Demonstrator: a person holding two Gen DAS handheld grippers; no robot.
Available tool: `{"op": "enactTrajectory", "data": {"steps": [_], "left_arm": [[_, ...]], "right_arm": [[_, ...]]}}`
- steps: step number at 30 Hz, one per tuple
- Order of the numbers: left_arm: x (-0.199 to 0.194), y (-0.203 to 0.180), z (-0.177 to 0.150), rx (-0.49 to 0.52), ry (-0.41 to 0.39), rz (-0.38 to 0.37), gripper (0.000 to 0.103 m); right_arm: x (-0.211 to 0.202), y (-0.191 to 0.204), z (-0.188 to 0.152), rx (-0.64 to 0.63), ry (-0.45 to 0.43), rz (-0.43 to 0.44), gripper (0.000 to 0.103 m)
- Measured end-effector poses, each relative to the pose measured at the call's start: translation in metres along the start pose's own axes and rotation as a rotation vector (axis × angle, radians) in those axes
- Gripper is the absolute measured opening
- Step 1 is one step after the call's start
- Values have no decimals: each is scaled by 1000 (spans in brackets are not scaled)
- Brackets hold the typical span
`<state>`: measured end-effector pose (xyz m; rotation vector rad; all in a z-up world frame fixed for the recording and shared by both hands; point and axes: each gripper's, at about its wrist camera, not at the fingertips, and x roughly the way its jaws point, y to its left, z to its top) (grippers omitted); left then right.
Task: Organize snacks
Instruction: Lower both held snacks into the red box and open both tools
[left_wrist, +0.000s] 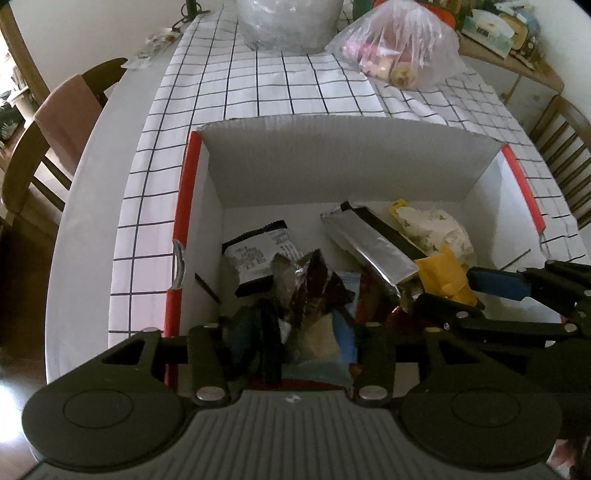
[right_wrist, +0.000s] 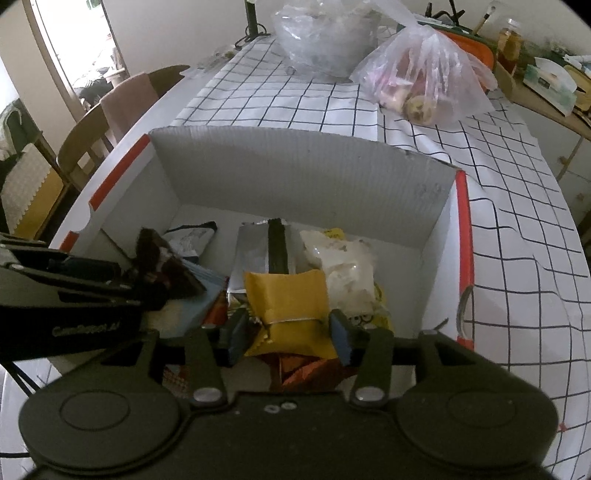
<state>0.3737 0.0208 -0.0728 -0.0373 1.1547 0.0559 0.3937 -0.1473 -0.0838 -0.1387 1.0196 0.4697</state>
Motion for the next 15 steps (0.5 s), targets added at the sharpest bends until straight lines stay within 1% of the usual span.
{"op": "enactTrajectory", "data": {"steps": [4,6,7,8,13,15], "left_arm": [[-10,4,-4,-15,-19,-13,51],[-15,6,-6,-21,-31,-16,52],[-19,7,-7,-23,-39,-17,52],[-22,7,-7,-25,-44,-18,52],[-39,8,-13,-24,-82,-26,52],[-47,8,-16,-24,-98,-35,54]], "right_arm": [[-9,-1,-3,8,-15,2,50],[-16,-3,-4,17,-28,8,57],[-19,-3,-5,21,-36,9,62],[-23,-4,-5,25,-47,11,63],[-43,-4,-6,32,-85,24,64],[-51,-3,-7,33,-100,27,66]]}}
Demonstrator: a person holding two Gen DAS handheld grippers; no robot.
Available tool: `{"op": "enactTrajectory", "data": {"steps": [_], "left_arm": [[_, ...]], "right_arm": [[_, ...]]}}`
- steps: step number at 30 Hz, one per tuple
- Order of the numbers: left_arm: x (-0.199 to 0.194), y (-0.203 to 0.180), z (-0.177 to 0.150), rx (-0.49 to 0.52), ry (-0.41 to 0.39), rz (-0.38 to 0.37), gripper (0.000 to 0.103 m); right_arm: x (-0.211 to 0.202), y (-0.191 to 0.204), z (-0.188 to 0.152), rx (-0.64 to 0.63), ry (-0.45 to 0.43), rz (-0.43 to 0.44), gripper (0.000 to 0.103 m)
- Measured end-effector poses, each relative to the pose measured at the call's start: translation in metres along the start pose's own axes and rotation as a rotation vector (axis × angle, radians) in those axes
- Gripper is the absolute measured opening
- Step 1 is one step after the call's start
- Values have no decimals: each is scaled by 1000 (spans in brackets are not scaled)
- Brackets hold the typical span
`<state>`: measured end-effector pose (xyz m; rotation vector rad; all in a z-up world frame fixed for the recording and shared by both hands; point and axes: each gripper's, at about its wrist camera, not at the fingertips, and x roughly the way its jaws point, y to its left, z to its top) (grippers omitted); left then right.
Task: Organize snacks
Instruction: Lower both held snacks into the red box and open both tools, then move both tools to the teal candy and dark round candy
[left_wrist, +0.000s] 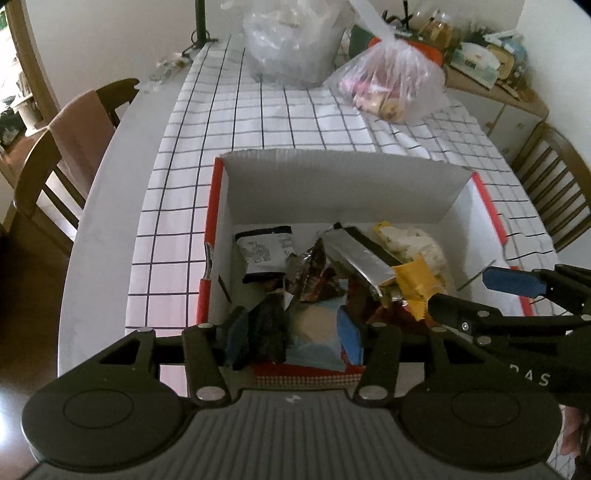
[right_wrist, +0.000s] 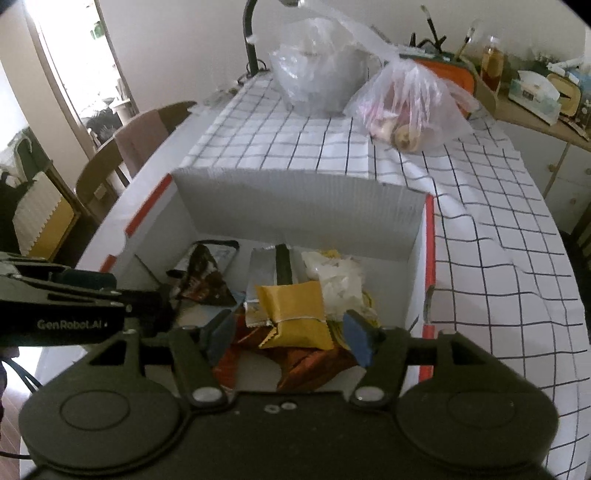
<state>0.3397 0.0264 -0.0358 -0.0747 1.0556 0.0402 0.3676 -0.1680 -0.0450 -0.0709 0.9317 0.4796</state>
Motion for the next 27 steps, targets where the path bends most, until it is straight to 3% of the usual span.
{"op": "enactTrajectory", "data": {"steps": [2,13,27], "left_arm": [[-9,0,-2,0,-20,-6,57],[-54,2,-22,14,-114,-33,65],[-99,9,-65,9,-184,-32,70]], "right_arm": [[-9,2,0,0,-19,6,74],[-53,14,-11,-6,-96,33,85],[-94,32,-49,-14,-116,99,88]]}}
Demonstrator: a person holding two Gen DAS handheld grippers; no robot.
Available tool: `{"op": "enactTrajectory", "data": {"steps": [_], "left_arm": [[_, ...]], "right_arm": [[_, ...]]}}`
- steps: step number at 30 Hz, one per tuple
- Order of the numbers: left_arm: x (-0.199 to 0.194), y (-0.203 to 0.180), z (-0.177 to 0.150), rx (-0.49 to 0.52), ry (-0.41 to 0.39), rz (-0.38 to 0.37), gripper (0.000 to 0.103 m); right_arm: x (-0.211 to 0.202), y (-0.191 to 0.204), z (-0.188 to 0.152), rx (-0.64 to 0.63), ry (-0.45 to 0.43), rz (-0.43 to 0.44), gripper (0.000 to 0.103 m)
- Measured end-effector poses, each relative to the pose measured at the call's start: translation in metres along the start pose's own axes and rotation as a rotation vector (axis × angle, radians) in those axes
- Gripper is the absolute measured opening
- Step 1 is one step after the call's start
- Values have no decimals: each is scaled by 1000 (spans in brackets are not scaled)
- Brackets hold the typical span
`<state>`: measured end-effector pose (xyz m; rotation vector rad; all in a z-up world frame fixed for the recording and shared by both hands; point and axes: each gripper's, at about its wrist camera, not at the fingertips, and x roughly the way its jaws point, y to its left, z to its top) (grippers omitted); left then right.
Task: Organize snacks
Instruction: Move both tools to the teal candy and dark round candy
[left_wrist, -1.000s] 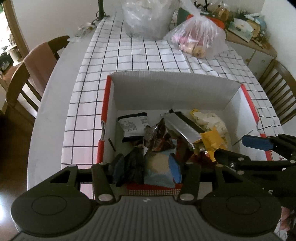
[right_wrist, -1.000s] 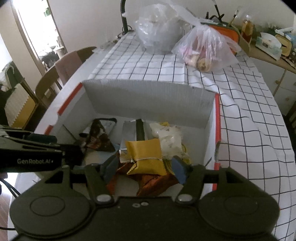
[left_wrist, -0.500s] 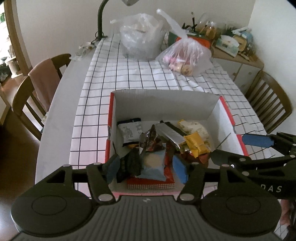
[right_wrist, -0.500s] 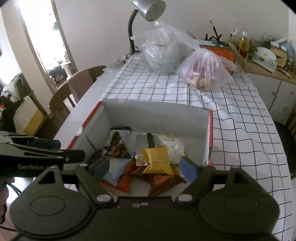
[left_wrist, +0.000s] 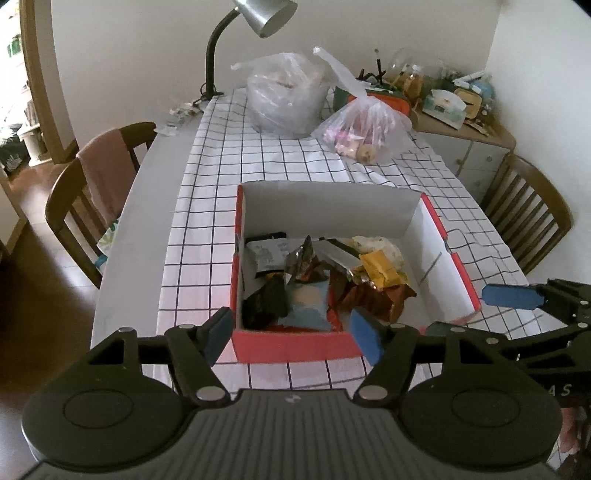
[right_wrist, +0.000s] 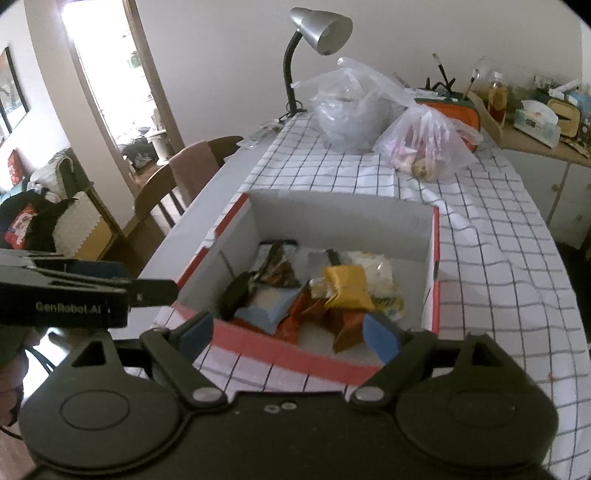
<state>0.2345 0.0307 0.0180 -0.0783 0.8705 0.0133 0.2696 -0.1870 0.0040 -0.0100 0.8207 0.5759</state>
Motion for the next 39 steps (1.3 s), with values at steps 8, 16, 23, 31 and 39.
{"op": "enactTrajectory", "data": {"steps": [8,16,23,31,39], "left_arm": [[-22,4,-32,-11,-4,-23,77],[-21,2,-79,-5,82,-70,78],[2,4,-128,-86,241,-73,78],[25,12,-156,-212,347,-37,78],[34,14,-166,-322,392,18,78]], "right_arm": [[-19,8,-28,25,0,40,99],[-18,13,-66,23,66,43,103],[-1,21,-109,-71,170,3,102],[17,31,-143,-181,258,-4,97],[34,42,-162,-268,313,-5,87]]}}
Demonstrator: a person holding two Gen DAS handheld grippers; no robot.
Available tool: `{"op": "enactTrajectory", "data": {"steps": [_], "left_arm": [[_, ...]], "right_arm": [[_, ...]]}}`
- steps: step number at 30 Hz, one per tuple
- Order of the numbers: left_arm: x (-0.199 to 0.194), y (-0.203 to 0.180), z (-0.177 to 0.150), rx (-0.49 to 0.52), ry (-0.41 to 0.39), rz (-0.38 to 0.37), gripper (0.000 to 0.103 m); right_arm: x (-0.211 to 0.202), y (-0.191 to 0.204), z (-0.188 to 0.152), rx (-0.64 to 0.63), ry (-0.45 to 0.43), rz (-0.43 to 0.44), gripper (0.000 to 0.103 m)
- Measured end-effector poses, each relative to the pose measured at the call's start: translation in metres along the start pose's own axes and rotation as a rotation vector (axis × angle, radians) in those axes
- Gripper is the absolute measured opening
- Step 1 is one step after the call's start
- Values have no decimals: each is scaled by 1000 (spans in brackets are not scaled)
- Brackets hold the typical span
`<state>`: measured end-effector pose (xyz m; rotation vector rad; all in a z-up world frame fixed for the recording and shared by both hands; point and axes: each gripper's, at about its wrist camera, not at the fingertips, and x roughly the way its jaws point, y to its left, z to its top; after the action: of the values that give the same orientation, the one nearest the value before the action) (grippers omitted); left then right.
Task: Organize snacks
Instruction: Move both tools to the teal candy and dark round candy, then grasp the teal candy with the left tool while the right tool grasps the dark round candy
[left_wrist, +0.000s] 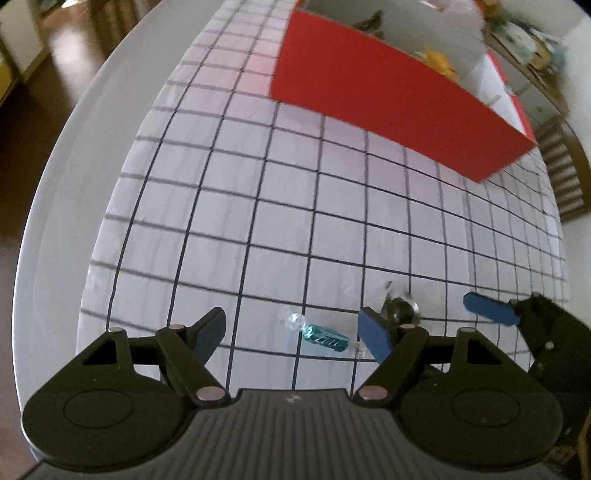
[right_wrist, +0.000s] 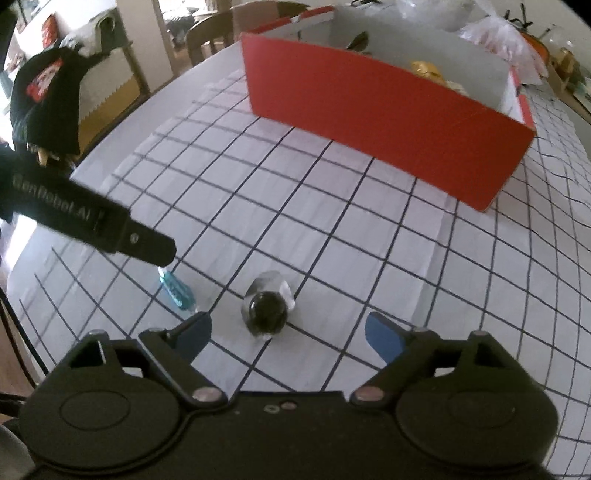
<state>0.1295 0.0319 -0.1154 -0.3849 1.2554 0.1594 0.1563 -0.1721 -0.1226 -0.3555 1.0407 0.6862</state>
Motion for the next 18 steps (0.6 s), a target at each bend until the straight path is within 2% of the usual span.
{"op": "enactTrajectory", "data": {"steps": [5,9,13,18], "left_arm": [[3,1,-4,-89,-1,34,78],[7,0,-7,-169,-6,62,78],[11,-2,-7,-222,-16,98,78],[14,-3,-7,-284,-25,141,78]], "right_arm": [[10,8,4,-91,25,31,76],[18,8,6,-137,44,58,71],[19,6,9,-172,30,83,70],[21,7,11,-236,21,82,58]]}}
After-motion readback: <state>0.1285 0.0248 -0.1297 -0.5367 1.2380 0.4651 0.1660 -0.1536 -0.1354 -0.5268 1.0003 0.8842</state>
